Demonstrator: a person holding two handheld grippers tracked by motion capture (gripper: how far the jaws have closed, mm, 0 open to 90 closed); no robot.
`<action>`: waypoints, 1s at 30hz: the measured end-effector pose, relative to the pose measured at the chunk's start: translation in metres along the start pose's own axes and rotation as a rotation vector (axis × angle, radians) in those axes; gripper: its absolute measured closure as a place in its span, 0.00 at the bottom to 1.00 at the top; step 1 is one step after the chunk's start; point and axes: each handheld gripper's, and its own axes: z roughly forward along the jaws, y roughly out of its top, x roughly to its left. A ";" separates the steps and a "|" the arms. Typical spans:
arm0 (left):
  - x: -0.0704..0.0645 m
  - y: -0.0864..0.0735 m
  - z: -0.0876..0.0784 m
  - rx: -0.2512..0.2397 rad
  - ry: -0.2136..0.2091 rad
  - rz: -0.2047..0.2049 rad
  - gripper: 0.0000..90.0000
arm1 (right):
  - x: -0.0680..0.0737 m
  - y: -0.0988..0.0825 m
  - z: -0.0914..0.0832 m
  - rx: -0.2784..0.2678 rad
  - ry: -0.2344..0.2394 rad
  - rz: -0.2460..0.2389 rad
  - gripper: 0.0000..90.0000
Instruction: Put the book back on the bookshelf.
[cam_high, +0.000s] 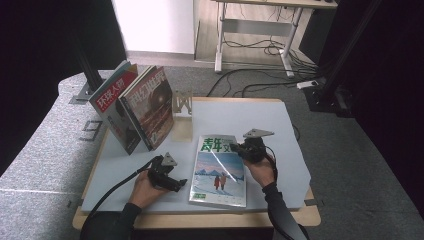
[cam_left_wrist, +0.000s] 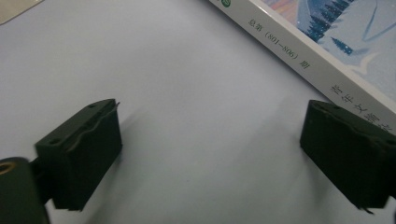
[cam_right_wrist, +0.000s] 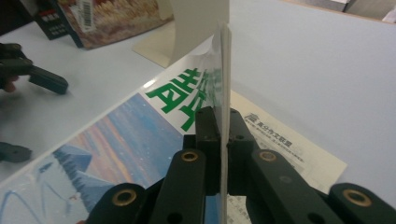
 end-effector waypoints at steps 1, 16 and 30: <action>0.002 0.002 -0.003 -0.003 -0.033 -0.011 0.13 | 0.000 0.001 -0.002 -0.008 0.009 0.003 0.95; -0.008 0.026 -0.001 -0.113 -0.191 -0.006 0.20 | 0.007 0.005 -0.022 -0.053 0.023 -0.023 0.95; -0.018 0.041 0.020 -0.091 -0.324 0.014 0.27 | 0.009 0.003 -0.041 -0.095 0.031 -0.031 0.95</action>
